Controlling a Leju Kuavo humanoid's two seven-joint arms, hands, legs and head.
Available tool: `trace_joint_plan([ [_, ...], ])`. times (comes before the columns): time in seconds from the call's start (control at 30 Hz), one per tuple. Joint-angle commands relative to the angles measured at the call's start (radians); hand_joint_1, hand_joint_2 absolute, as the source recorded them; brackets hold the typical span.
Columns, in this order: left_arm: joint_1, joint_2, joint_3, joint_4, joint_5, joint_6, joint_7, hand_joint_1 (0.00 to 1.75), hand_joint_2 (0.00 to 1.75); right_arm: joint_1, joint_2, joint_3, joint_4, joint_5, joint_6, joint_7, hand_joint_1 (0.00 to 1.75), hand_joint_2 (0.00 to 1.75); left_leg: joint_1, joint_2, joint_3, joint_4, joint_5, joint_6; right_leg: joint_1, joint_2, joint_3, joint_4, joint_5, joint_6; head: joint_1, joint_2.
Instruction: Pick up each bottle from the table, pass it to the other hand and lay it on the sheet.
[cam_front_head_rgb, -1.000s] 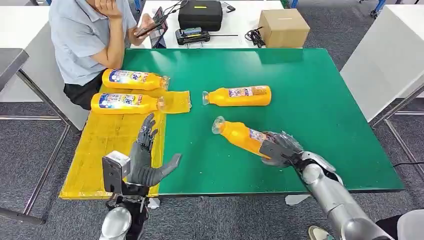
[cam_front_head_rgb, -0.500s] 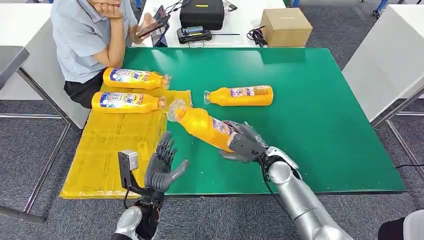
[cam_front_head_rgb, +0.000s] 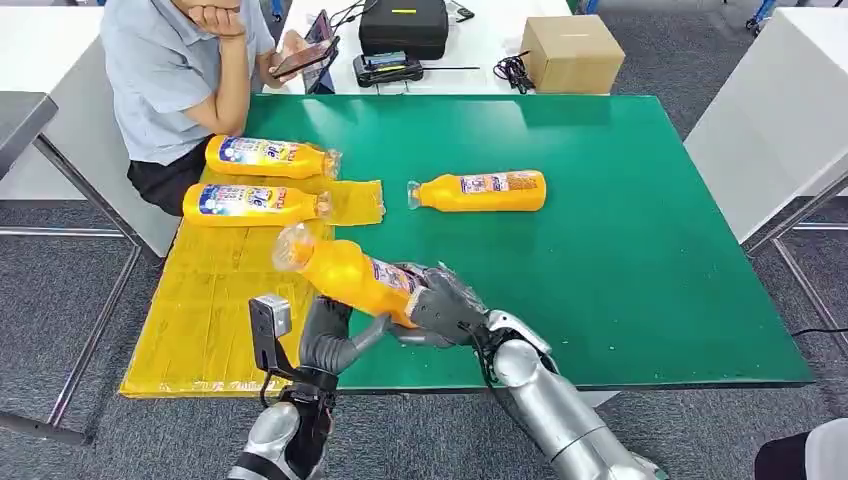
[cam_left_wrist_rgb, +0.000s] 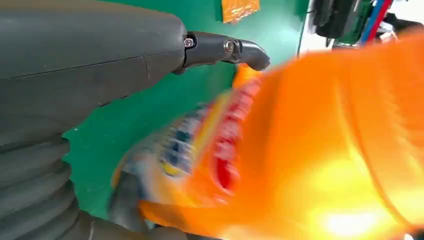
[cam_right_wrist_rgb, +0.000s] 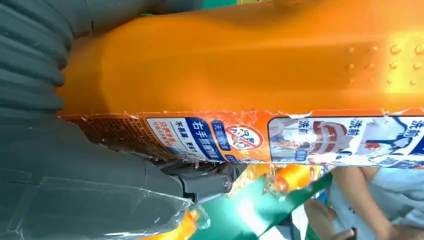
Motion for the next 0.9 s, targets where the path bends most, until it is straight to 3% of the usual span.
trace_joint_plan([
  [0.03, -0.068, -0.005, -0.034, 0.036, 0.029, 0.013, -0.037, 0.00, 1.75, -0.035, 0.019, 0.066, 0.159, -0.027, 0.010, -0.017, 1.75, 1.75, 0.001, 0.000, 0.002, 0.000, -0.001, -0.001, 0.001, 0.000, 0.003, 0.000, -0.001, -0.002, 0.000, 0.000],
  [0.23, -0.076, -0.005, -0.036, 0.053, 0.085, -0.051, -0.039, 0.00, 1.75, -0.052, 0.021, 0.081, 0.187, -0.056, 0.045, -0.044, 1.75, 1.75, 0.001, 0.000, 0.003, 0.001, -0.001, -0.002, 0.001, 0.000, 0.003, 0.000, -0.001, -0.002, 0.000, 0.000],
  [0.27, -0.078, -0.005, -0.039, 0.056, 0.091, -0.058, -0.044, 0.12, 1.75, -0.054, 0.022, 0.082, 0.190, -0.061, 0.048, -0.048, 1.73, 1.75, 0.001, 0.000, 0.002, 0.001, -0.001, -0.002, 0.001, -0.001, 0.003, 0.000, -0.001, -0.002, 0.000, 0.000],
  [0.3, -0.081, -0.003, -0.044, 0.060, 0.098, -0.080, -0.052, 1.75, 1.75, -0.058, 0.024, 0.081, 0.197, -0.076, 0.060, -0.051, 1.73, 1.75, 0.001, 0.000, 0.002, 0.000, -0.001, -0.002, 0.001, -0.001, 0.002, 0.000, -0.001, -0.002, 0.000, 0.000],
  [0.33, -0.080, -0.004, -0.044, 0.059, 0.095, -0.080, -0.058, 1.75, 1.75, -0.060, 0.024, 0.080, 0.200, -0.081, 0.062, -0.052, 1.75, 1.75, 0.001, 0.000, 0.003, 0.001, -0.002, -0.002, 0.002, 0.000, 0.003, 0.001, -0.001, -0.003, 0.000, 0.000],
  [0.4, -0.082, -0.004, -0.050, 0.060, 0.093, -0.083, -0.062, 1.75, 1.75, -0.062, 0.022, 0.077, 0.206, -0.094, 0.067, -0.054, 1.61, 1.75, 0.000, 0.000, 0.001, 0.000, 0.000, -0.001, 0.001, 0.000, 0.001, 0.000, 0.000, -0.001, 0.000, 0.000],
  [0.67, -0.080, -0.003, -0.049, 0.052, 0.093, -0.098, -0.070, 1.75, 1.75, -0.056, 0.015, 0.047, 0.215, -0.180, 0.121, -0.071, 1.54, 1.75, 0.001, -0.001, 0.002, 0.001, -0.001, -0.002, 0.001, -0.002, 0.003, 0.000, -0.001, -0.002, 0.000, 0.000],
  [0.77, -0.082, 0.001, -0.056, 0.038, 0.079, -0.099, -0.073, 1.75, 1.75, -0.056, 0.012, 0.039, 0.223, -0.205, 0.132, -0.073, 1.34, 1.75, 0.001, -0.001, 0.002, 0.001, -0.001, -0.002, 0.001, -0.002, 0.003, 0.000, -0.001, -0.002, 0.000, 0.000],
  [0.8, -0.083, 0.007, -0.066, 0.030, 0.028, -0.065, -0.078, 1.75, 1.75, -0.053, 0.011, 0.037, 0.223, -0.211, 0.128, -0.072, 1.05, 1.75, 0.002, -0.001, 0.004, 0.001, -0.002, -0.002, 0.002, -0.002, 0.005, 0.000, -0.002, -0.003, 0.000, 0.000],
  [0.87, -0.083, 0.010, -0.070, 0.015, -0.005, -0.050, -0.079, 1.75, 1.75, -0.048, 0.009, 0.039, 0.220, -0.214, 0.127, -0.071, 0.03, 1.75, 0.001, -0.001, 0.001, 0.001, -0.001, -0.002, 0.001, -0.002, 0.002, 0.000, -0.001, -0.002, 0.000, 0.000],
  [0.9, -0.084, 0.012, -0.073, 0.011, -0.031, -0.037, -0.076, 1.75, 1.75, -0.046, 0.010, 0.036, 0.218, -0.216, 0.123, -0.072, 0.00, 1.75, 0.001, -0.002, 0.001, 0.000, 0.000, -0.001, 0.001, -0.002, 0.001, 0.000, -0.001, -0.002, 0.000, 0.000],
])
